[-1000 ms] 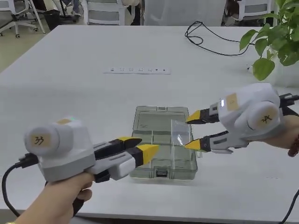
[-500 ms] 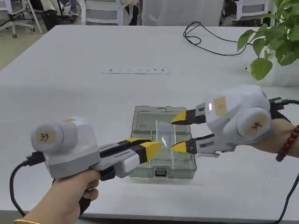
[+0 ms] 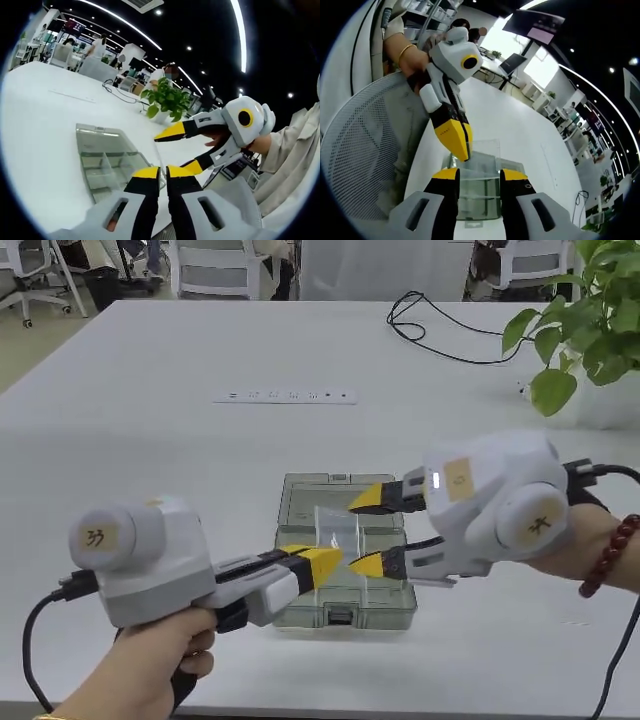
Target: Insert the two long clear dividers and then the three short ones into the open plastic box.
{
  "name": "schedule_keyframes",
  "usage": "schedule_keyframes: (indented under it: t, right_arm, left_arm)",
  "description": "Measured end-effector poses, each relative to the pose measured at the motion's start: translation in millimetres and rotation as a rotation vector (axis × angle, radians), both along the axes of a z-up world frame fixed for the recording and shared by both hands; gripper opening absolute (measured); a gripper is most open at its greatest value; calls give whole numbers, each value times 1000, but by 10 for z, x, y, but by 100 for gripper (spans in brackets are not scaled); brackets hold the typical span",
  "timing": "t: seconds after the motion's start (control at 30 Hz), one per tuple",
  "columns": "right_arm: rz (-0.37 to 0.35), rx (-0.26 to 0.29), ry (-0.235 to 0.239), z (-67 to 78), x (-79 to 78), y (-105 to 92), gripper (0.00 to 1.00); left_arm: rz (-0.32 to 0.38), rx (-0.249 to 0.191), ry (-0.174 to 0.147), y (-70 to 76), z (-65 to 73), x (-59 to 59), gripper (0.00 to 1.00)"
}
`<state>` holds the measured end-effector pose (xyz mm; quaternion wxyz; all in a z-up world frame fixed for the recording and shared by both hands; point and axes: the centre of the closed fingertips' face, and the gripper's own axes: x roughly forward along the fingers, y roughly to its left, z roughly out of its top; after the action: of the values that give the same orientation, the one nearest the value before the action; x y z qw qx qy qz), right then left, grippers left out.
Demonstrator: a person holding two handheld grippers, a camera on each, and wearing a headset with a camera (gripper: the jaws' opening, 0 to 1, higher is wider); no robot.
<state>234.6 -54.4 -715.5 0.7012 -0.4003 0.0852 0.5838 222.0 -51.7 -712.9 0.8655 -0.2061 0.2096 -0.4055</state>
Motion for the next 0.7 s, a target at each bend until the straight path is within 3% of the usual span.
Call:
schedule_keyframes:
  t: [0.4, 0.7]
  right_arm:
    - [-5, -19, -25, -20, -5, 16, 33]
    - [-36, 7, -42, 25, 30, 25, 34]
  left_arm:
    - [15, -9, 87, -1, -40, -24, 0]
    - [19, 24, 67, 4, 18, -15, 0]
